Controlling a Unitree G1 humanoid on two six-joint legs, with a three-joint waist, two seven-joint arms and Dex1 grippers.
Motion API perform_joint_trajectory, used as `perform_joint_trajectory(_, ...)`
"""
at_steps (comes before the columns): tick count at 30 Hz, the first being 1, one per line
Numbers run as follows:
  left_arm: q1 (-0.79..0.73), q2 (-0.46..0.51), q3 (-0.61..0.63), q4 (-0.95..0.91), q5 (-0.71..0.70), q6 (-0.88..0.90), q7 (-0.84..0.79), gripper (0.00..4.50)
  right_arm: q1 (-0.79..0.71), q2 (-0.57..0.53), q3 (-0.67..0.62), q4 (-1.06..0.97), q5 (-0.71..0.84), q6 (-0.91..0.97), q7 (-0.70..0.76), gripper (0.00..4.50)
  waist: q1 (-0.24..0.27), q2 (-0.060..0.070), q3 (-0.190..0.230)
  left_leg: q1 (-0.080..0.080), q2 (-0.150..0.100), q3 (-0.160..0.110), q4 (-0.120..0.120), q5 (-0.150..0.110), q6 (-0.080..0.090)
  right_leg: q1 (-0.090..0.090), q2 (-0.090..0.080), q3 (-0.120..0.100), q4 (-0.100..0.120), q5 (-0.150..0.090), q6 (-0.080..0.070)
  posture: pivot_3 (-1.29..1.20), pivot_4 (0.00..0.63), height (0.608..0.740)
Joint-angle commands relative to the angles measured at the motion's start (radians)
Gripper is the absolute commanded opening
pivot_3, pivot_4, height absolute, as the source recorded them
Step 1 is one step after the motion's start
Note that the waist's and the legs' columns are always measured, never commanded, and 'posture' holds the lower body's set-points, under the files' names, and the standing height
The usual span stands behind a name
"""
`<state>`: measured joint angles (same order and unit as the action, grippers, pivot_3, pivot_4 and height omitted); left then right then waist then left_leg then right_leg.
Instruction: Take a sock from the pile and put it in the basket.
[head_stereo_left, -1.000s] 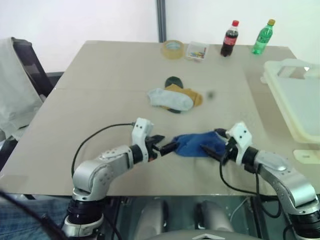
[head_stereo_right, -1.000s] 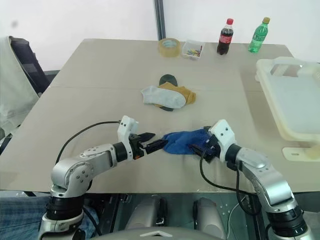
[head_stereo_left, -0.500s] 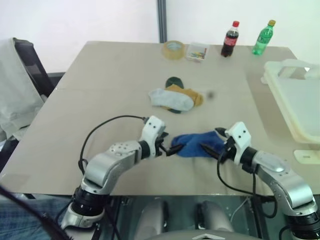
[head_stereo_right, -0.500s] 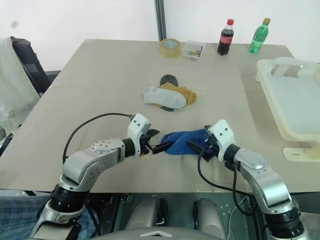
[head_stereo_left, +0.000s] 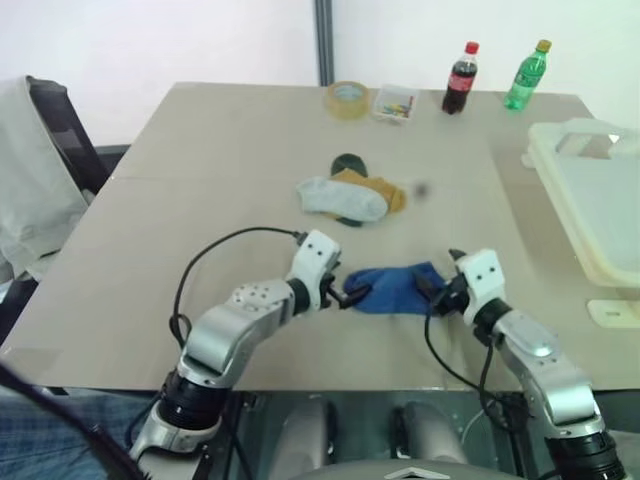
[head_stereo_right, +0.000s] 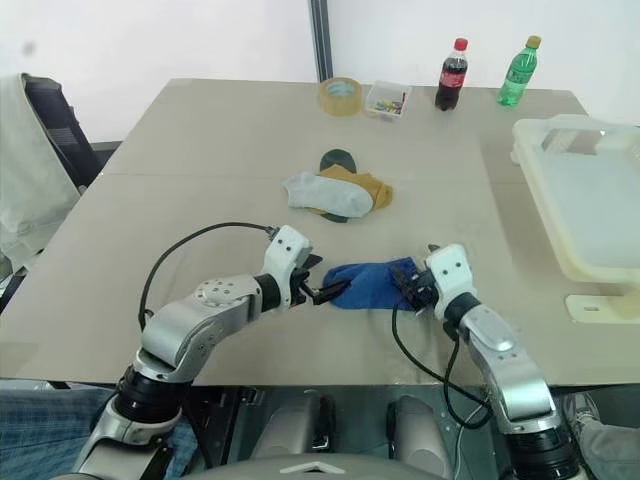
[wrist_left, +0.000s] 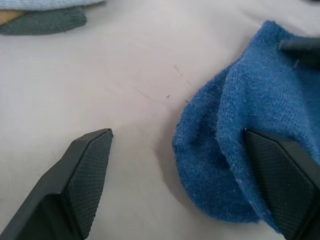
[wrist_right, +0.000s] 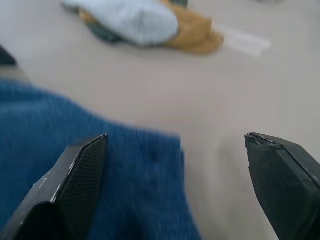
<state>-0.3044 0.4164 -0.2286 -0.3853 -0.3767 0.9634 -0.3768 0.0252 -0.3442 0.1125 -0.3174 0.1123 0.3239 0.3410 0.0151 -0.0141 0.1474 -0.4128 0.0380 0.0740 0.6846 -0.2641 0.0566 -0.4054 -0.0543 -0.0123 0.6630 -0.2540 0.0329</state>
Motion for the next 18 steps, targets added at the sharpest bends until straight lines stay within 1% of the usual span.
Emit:
perform_joint_trajectory(1,0.006,0.021,-0.029,0.025,0.076,0.011,0.041,4.46,0.01,-0.005,0.012,0.033,-0.075,-0.082,-0.028,4.5,-0.002,0.0,0.0,0.0,0.0,0.0,0.0,0.0,0.0,0.0,0.0,0.0,0.0,0.0,0.0,0.0,0.15,0.735)
perform_joint_trajectory(3,0.002,0.017,-0.027,0.019,0.091,0.005,0.052,4.46,0.011,-0.007,0.017,0.048,-0.101,-0.095,-0.032,4.5,-0.002,0.0,-0.001,0.001,0.0,0.0,0.0,0.0,0.0,0.0,0.0,0.0,0.0,0.0,0.0,0.0,0.15,0.735)
perform_joint_trajectory(7,-0.007,0.031,-0.06,0.011,0.157,-0.027,0.075,4.46,0.019,-0.001,0.03,0.07,-0.126,-0.109,-0.034,4.5,-0.002,0.0,-0.001,0.001,0.001,0.0,0.0,0.0,0.0,0.0,0.0,0.0,0.0,0.0,0.0,0.0,0.15,0.735)
perform_joint_trajectory(11,-0.029,-0.016,-0.014,0.035,0.191,-0.073,0.13,4.46,0.024,0.002,0.038,0.076,-0.137,-0.11,-0.028,4.5,-0.002,0.0,-0.001,0.001,0.001,0.0,0.0,0.0,0.0,0.0,0.0,0.0,0.0,0.0,0.0,0.0,0.15,0.735)
perform_joint_trajectory(15,-0.033,0.027,-0.059,0.036,0.246,-0.08,0.113,4.46,0.02,-0.001,0.026,0.085,-0.135,-0.109,-0.02,4.5,-0.004,-0.001,-0.001,0.001,0.001,0.0,0.0,0.0,0.0,0.0,0.0,0.0,0.0,0.0,0.0,0.0,0.15,0.735)
perform_joint_trajectory(18,-0.015,0.021,-0.067,0.014,0.219,-0.06,0.076,4.46,0.016,0.0,0.023,0.088,-0.135,-0.111,-0.018,4.5,-0.004,-0.001,-0.001,0.0,0.001,0.0,-0.001,0.0,0.0,0.0,0.0,0.0,0.0,0.0,0.0,0.0,0.15,0.735)
